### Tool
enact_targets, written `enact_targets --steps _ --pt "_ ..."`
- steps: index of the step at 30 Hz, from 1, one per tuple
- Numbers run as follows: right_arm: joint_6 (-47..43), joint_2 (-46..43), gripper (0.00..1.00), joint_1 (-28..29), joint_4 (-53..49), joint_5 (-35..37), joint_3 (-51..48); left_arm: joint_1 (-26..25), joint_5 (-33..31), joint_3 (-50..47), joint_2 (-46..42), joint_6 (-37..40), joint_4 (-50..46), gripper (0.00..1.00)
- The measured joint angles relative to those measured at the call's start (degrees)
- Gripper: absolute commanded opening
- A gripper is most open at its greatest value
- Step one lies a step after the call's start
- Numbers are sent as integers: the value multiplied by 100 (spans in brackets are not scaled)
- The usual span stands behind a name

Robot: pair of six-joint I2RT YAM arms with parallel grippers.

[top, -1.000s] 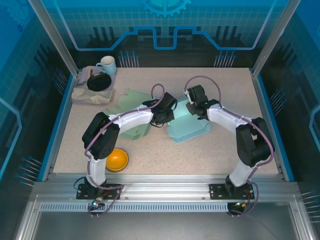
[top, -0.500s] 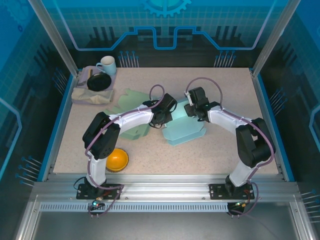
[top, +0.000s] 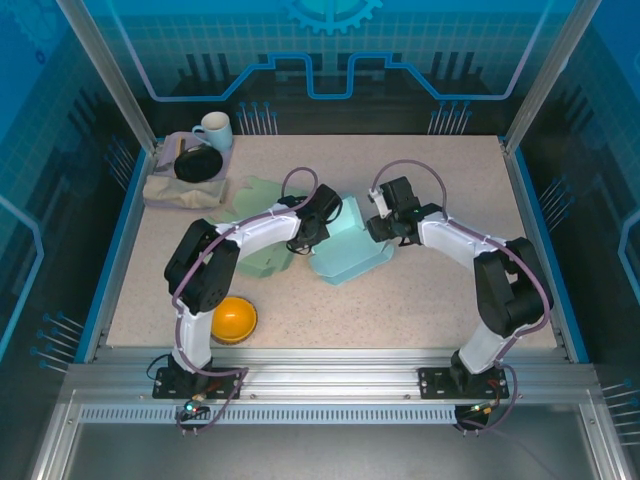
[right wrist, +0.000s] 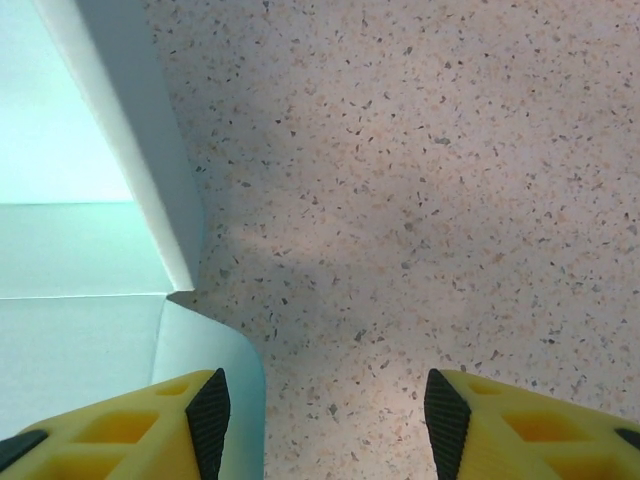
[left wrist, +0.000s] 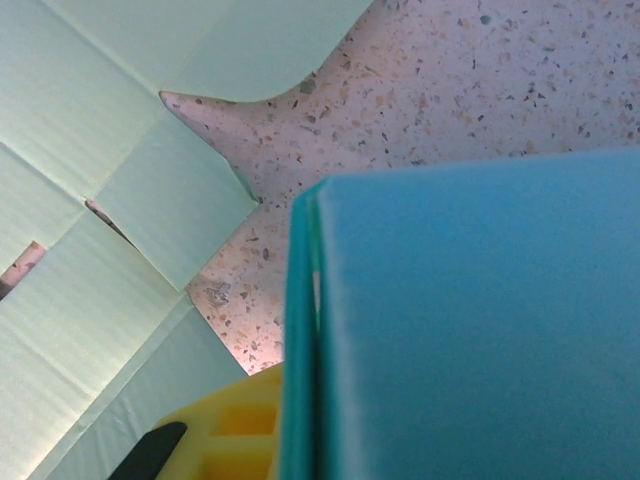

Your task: Fold the paper box

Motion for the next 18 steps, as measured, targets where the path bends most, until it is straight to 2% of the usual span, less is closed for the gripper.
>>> enact_targets --steps 8,18 --pt "24 -131 60 197 413 -693 -11 0 46 0 24 2 4 0" --pt "96 660 56 214 717 -693 391 15 203 -2 48 2 9 0"
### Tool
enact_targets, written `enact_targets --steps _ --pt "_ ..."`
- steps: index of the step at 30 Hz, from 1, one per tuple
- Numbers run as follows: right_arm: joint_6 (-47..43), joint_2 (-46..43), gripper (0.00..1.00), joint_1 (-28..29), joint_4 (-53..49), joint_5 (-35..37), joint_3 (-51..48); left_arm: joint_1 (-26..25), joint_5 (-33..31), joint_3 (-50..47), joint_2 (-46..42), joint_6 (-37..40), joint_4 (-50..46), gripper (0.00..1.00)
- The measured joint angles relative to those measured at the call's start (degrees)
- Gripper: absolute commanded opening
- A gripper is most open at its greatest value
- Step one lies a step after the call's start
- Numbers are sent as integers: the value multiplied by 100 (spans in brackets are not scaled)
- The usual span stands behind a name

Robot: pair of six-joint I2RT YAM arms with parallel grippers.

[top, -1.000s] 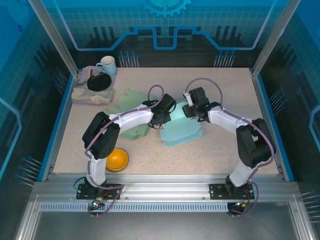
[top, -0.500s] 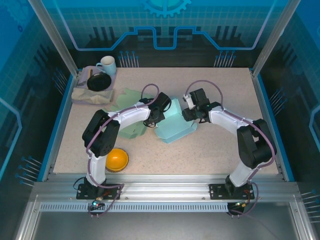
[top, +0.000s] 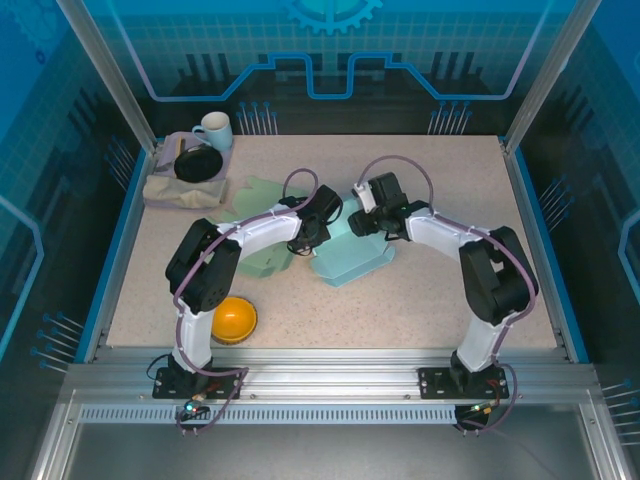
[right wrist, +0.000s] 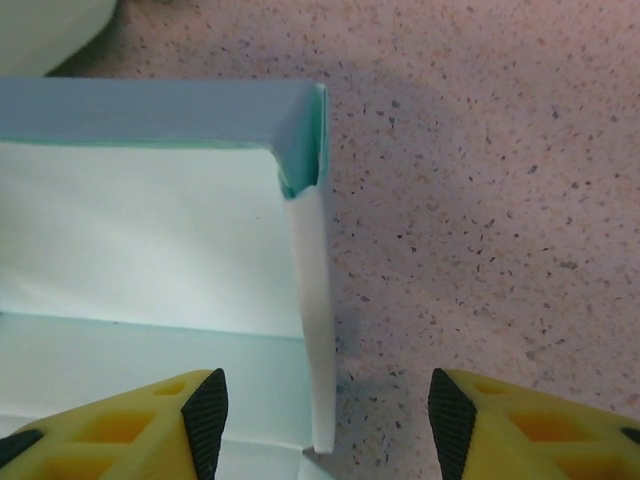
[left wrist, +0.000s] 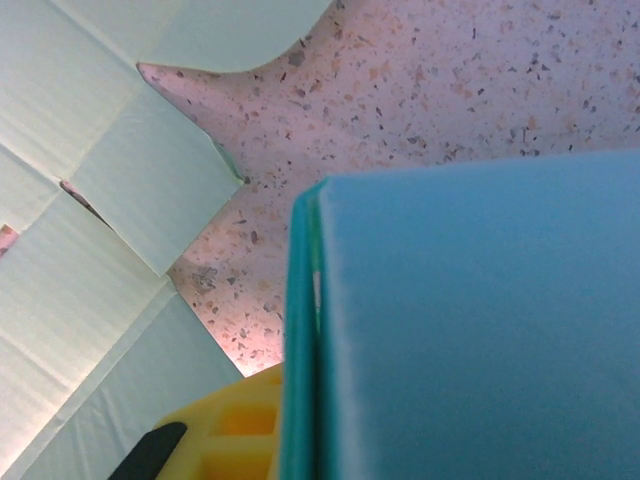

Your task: Fold the paper box

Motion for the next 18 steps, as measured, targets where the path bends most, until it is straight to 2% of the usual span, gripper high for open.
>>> enact_targets --steps 3,4,6,10,15,18 --pt "15 197 48 4 4 155 57 20 63 -2 0 0 2 0" --pt "9 245 44 11 17 245 68 24 81 -2 0 0 2 0" --pt "55 310 27 20 42 413 72 39 122 -2 0 0 2 0" --pt "219 358 14 101 13 695 153 39 197 -7 0 -4 153 0" --pt "706 378 16 247 -216 1423 339 44 212 -39 0 -4 422 0" --pt "802 378 31 308 -177 1606 317 46 234 -98 0 -4 518 0"
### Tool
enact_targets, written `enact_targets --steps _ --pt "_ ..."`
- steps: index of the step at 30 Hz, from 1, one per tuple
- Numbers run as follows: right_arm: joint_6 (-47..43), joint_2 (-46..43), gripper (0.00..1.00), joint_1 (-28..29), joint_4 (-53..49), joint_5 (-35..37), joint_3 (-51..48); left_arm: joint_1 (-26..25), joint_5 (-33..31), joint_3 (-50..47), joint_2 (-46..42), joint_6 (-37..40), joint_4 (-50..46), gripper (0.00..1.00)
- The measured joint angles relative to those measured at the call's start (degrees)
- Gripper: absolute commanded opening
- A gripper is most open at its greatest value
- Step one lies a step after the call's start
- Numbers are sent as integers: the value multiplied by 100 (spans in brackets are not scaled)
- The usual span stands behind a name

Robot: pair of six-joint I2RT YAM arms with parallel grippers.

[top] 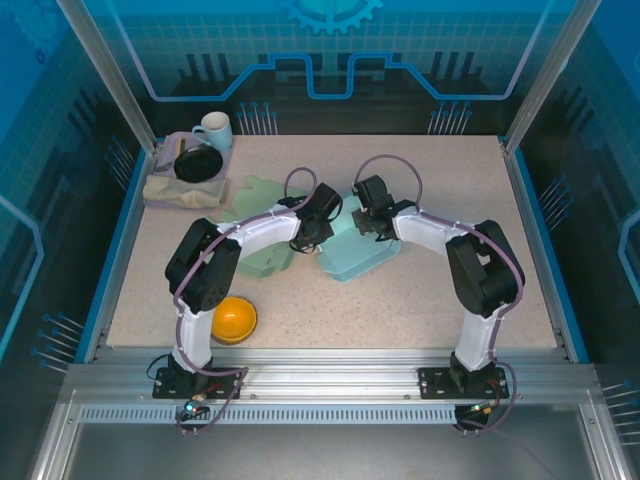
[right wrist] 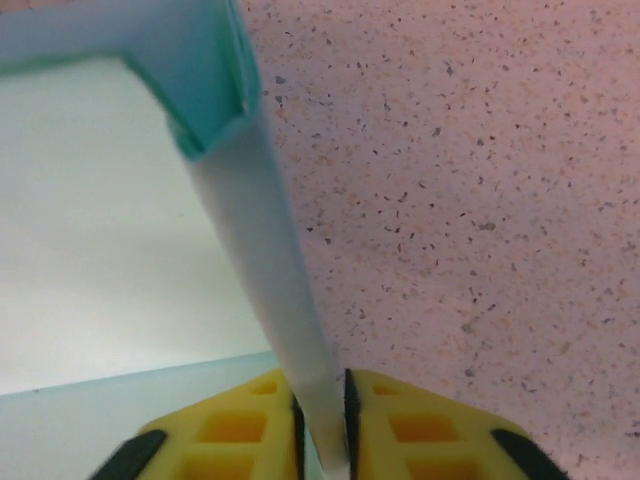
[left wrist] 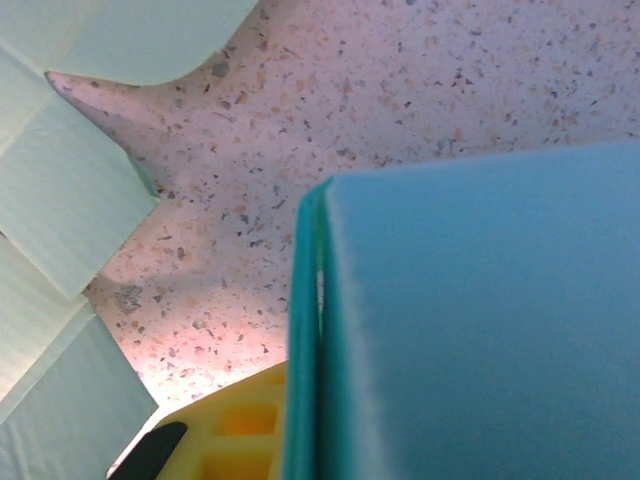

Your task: Fold the paper box

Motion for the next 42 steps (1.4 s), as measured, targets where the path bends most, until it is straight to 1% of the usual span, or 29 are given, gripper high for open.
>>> enact_targets --steps 1,3,7,9,12,15,18,20,22,25,28,31,36,42 --pt "-17 -11 36 2 90 4 -61 2 -2 -20 0 2 7 0" --pt "-50 -44 40 -4 282 -48 -245 26 7 -50 0 7 -20 0" --pt "-92 -313 49 -55 433 -398 -605 81 44 -50 -2 63 -48 0" --pt "-83 -625 52 -68 446 -651 -750 94 44 -37 0 190 -74 0" --pt "-85 -1355 54 -68 315 -1016 -874 105 39 22 9 553 -179 0" --pt "-85 -2199 58 -70 111 -1220 -874 105 24 26 9 1163 -168 0" --pt "-83 -3051 60 -120 -179 -1290 -874 57 -42 13 7 1967 -24 0" --pt "-83 -3488 60 -249 -409 -1333 -874 -33 -120 -116 -48 2616 337 0" --pt "-83 -3738 60 -407 -619 -1360 -879 -181 -138 -367 -179 3224 754 0" --pt "-68 -3897 60 -597 -824 -1436 -1038 -468 -129 -848 -446 4052 1436 0" --pt "50 -3897 60 -627 -918 -1550 -1405 -691 -107 -1167 -568 4669 2081 0" --pt "264 -3893 60 -625 -942 -1735 -1878 -767 -107 -1353 -573 5125 2546 0" --pt "562 -3799 60 -614 -894 -1950 -2522 -758 -50 -1740 -573 5602 3314 0" --pt "645 -3703 59 -535 -704 -2017 -2634 -710 297 -2212 -632 5788 4063 3"
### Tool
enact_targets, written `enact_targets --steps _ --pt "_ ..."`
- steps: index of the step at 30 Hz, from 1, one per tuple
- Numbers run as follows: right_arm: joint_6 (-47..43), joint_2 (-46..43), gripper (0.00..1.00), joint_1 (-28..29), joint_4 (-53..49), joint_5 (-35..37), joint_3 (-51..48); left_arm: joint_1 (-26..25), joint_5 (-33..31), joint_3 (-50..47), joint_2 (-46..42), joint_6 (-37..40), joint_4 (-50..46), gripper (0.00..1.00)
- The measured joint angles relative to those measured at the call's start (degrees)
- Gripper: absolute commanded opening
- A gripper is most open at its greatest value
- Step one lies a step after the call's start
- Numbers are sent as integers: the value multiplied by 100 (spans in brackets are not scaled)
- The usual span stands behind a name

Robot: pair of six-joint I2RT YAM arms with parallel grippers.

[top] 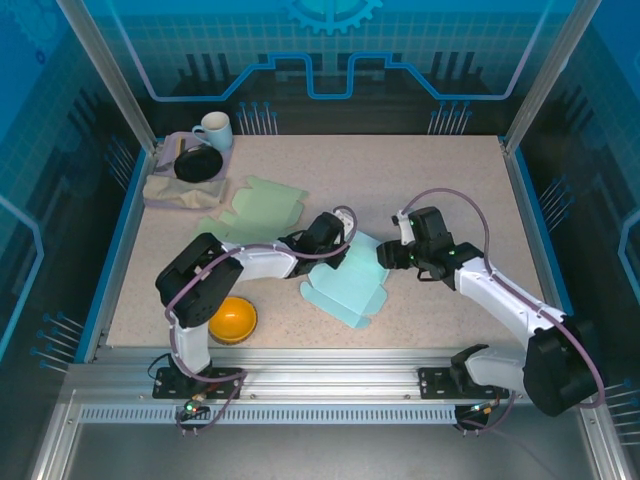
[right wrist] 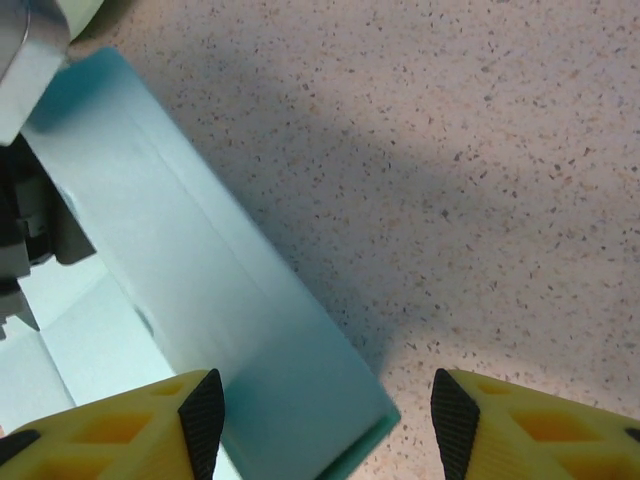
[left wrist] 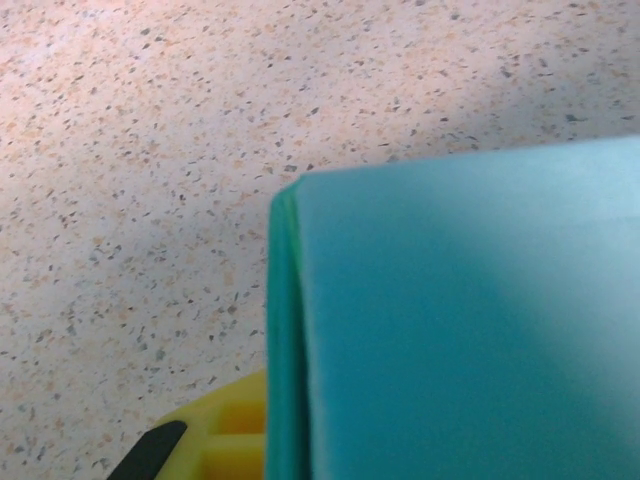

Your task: Fold the paper box

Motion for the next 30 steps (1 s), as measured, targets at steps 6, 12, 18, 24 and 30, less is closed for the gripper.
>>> enact_targets --steps 6,12,18,24,30 --pt "22 48 59 0 17 4 0 -20 227 -98 -17 225 188 2" --pt "68 66 59 17 4 68 2 -20 284 -55 13 286 173 1" --pt "205 118 58 138 66 234 2 4 310 175 146 280 -42 15" --pt "280 157 58 245 74 422 2 66 446 210 140 264 -286 39" --pt "284 181 58 293 90 595 13 125 542 -295 -588 260 -378 44"
